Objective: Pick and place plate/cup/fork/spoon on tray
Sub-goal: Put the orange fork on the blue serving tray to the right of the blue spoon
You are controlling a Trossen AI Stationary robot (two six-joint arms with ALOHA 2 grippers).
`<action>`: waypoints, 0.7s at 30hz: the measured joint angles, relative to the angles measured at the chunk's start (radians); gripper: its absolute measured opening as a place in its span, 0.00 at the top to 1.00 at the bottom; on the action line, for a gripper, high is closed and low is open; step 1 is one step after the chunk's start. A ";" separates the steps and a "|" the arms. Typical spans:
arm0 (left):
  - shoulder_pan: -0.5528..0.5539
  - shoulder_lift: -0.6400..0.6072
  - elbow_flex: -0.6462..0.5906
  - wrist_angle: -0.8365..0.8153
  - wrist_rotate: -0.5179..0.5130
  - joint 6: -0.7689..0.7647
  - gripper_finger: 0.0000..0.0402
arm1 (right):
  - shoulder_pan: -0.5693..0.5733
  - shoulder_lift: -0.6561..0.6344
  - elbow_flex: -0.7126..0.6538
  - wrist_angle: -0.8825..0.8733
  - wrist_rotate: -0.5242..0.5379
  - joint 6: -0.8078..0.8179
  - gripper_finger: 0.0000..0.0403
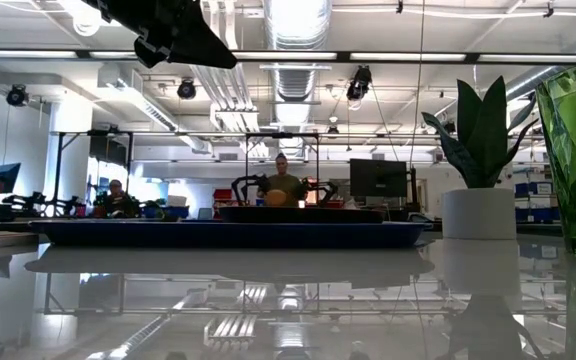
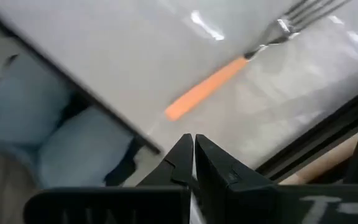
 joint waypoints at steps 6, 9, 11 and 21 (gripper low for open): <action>0.000 0.000 0.000 0.000 0.000 -0.004 0.95 | 0.008 0.098 -0.078 0.108 -0.001 0.018 0.98; 0.000 0.000 0.000 -0.001 0.000 -0.004 0.95 | 0.007 0.151 -0.095 0.145 -0.001 0.016 0.98; 0.000 0.000 0.000 -0.001 0.000 -0.003 0.95 | 0.008 0.178 -0.104 0.157 -0.001 0.016 0.98; 0.000 0.000 0.000 -0.001 0.000 -0.002 0.95 | 0.009 0.195 -0.162 0.179 0.008 0.111 0.79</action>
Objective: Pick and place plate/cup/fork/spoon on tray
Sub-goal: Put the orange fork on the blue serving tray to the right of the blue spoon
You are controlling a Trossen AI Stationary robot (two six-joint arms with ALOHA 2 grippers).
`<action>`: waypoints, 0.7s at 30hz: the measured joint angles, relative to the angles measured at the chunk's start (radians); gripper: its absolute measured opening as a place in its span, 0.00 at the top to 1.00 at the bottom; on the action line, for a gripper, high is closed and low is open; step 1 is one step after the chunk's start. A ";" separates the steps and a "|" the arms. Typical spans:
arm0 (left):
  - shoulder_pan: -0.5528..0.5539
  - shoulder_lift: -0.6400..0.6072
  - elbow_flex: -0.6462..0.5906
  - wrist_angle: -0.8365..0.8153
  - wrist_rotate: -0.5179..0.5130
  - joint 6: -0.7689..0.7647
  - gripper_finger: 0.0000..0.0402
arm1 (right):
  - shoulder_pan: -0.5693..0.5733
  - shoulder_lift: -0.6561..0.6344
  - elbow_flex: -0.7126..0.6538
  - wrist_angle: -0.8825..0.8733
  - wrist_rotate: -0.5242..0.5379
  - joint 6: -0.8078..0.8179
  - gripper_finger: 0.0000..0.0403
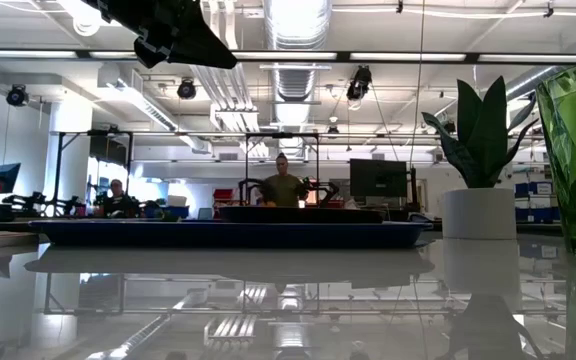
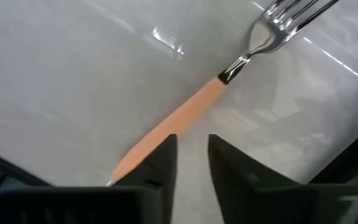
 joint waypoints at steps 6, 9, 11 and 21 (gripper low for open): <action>0.000 0.000 -0.001 -0.001 0.000 0.001 0.95 | 0.000 0.006 -0.044 0.005 0.002 0.040 0.59; 0.000 0.000 -0.002 -0.001 0.000 0.001 0.95 | 0.000 0.013 -0.056 0.014 0.025 0.094 0.53; 0.000 0.000 -0.002 -0.002 0.000 0.001 0.95 | 0.000 0.021 -0.060 0.013 0.027 0.144 0.50; 0.000 0.000 -0.002 -0.016 0.000 -0.001 0.95 | 0.000 0.099 -0.062 0.033 0.027 0.221 0.50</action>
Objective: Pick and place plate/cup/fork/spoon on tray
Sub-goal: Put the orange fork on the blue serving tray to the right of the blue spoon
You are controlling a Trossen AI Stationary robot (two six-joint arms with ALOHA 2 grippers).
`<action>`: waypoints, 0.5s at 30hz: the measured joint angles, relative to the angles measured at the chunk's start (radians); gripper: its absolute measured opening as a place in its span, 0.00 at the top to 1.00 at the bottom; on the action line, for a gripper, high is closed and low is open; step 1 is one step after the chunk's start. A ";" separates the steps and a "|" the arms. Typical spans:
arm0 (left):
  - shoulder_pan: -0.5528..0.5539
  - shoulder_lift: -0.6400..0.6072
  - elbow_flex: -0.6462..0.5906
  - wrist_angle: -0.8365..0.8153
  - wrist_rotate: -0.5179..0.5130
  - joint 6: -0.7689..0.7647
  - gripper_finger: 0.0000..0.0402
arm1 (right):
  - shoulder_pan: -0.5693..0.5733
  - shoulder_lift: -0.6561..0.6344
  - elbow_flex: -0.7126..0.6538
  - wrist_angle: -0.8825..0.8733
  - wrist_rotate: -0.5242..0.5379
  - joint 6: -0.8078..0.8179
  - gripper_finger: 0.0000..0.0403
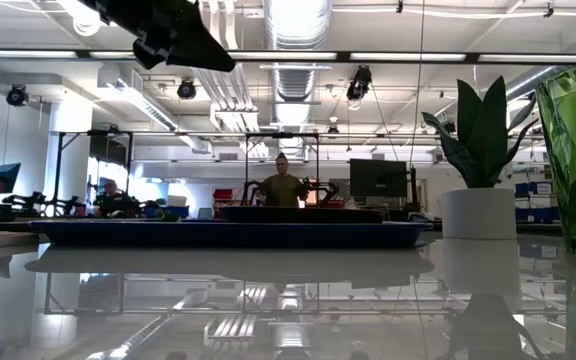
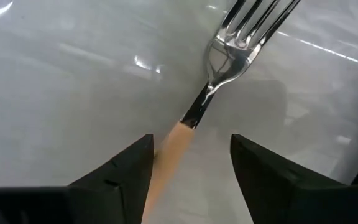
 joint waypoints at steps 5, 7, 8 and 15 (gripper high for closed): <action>0.000 0.000 0.000 -0.011 0.000 -0.003 0.95 | 0.000 0.032 0.001 0.013 -0.006 -0.005 0.55; 0.000 0.000 0.000 -0.011 0.000 -0.003 0.95 | 0.000 0.035 0.001 0.017 -0.021 -0.033 0.58; 0.000 0.000 0.000 -0.011 0.000 -0.003 0.95 | 0.000 0.036 0.001 0.018 -0.031 -0.049 0.61; 0.000 0.000 0.000 -0.011 0.000 -0.003 0.95 | 0.000 0.029 -0.001 0.028 -0.064 -0.083 0.81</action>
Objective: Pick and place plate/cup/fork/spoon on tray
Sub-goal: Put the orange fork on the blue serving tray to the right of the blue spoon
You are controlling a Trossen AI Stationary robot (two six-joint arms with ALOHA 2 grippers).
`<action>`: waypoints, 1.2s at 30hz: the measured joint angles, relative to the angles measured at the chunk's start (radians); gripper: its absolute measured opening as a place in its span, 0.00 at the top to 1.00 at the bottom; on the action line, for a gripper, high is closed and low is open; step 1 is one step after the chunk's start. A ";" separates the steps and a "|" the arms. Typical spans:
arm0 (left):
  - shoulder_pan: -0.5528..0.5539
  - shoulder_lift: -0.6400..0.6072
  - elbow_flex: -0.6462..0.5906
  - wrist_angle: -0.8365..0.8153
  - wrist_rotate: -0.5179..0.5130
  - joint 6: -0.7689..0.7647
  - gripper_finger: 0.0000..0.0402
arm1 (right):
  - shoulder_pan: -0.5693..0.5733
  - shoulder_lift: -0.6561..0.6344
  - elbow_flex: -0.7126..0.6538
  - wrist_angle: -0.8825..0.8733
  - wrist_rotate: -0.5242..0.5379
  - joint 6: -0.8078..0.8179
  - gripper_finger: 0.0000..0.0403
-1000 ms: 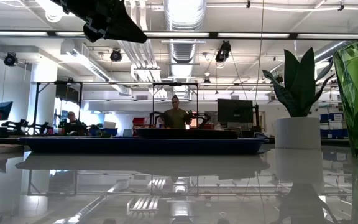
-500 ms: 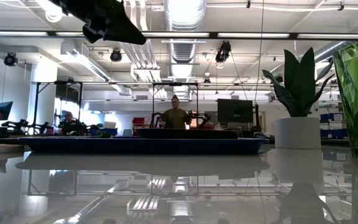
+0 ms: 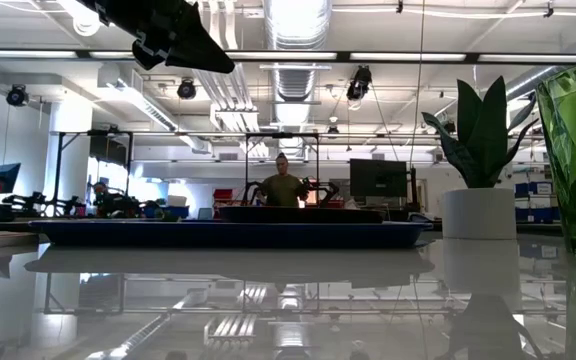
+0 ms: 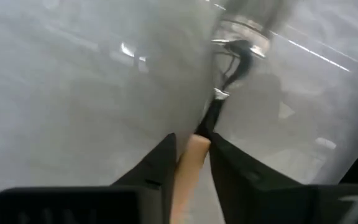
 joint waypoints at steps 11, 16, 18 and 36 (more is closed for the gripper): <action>0.000 0.000 0.000 0.000 0.000 -0.003 0.95 | 0.000 -0.040 0.001 0.039 -0.033 -0.058 0.94; 0.000 0.000 0.000 0.001 0.000 -0.003 0.95 | 0.000 -0.099 0.001 0.095 -0.053 -0.187 0.94; 0.000 0.000 0.000 0.001 0.000 -0.003 0.95 | 0.000 -0.127 0.001 0.157 -0.047 -0.264 0.94; -0.033 -0.068 0.000 -0.005 -0.001 0.005 0.95 | -0.145 -0.149 0.186 0.344 0.260 -0.710 0.94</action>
